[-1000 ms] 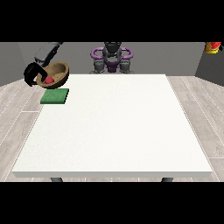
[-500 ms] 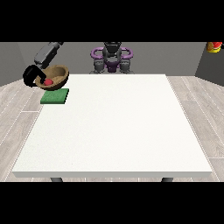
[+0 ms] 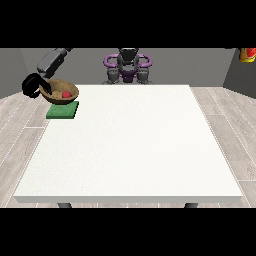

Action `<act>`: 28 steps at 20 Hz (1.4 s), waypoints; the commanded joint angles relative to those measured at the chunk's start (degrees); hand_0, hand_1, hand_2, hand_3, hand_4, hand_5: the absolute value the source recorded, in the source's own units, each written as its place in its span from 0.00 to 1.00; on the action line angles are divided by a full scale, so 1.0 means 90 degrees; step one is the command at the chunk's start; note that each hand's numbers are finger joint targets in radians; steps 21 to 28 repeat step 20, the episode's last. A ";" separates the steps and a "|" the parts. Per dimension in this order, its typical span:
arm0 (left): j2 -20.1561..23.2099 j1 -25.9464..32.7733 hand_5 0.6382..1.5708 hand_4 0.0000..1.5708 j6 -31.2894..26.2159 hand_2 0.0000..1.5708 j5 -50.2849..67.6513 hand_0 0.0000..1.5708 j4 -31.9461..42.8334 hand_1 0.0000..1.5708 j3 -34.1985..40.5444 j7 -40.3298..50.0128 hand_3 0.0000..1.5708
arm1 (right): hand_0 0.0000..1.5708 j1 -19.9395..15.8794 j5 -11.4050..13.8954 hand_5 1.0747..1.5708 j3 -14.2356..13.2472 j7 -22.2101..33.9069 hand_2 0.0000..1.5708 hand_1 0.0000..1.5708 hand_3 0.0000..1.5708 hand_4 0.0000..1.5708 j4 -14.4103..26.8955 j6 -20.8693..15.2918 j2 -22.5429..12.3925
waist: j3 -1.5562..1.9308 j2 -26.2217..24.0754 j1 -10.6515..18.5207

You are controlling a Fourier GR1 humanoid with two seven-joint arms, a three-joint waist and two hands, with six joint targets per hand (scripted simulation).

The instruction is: Pick the cup and pour the ball into the bowl, then pick the bowl and place it on the pad

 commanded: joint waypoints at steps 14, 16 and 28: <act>0.0062 -0.0278 1.00 0.77 0.0053 0.00 0.0363 0.00 -0.0543 0.00 -0.0222 0.0297 0.00 | 0.00 -0.0724 0.0384 0.67 0.0322 -0.0205 0.00 0.00 0.00 0.00 0.0648 0.0131 -0.0191 | 0.0011 0.0424 0.0500; -0.0373 -0.0014 1.00 0.76 0.0282 0.00 0.0351 0.00 -0.0971 0.00 -0.0413 0.0426 0.00 | 0.00 -0.0452 0.0487 0.67 0.0410 -0.0214 0.00 0.00 0.00 0.00 0.0832 0.0167 -0.0125 | 0.0010 -0.0055 0.0477; -0.0389 0.0229 1.00 0.76 0.0462 0.00 -0.0179 0.00 0.0009 0.00 -0.0512 0.0131 0.00 | 0.00 -0.0807 0.0732 0.61 0.0936 0.0904 0.00 0.00 0.00 0.13 0.0073 0.0399 -0.0228 | -0.0011 -0.0836 -0.0079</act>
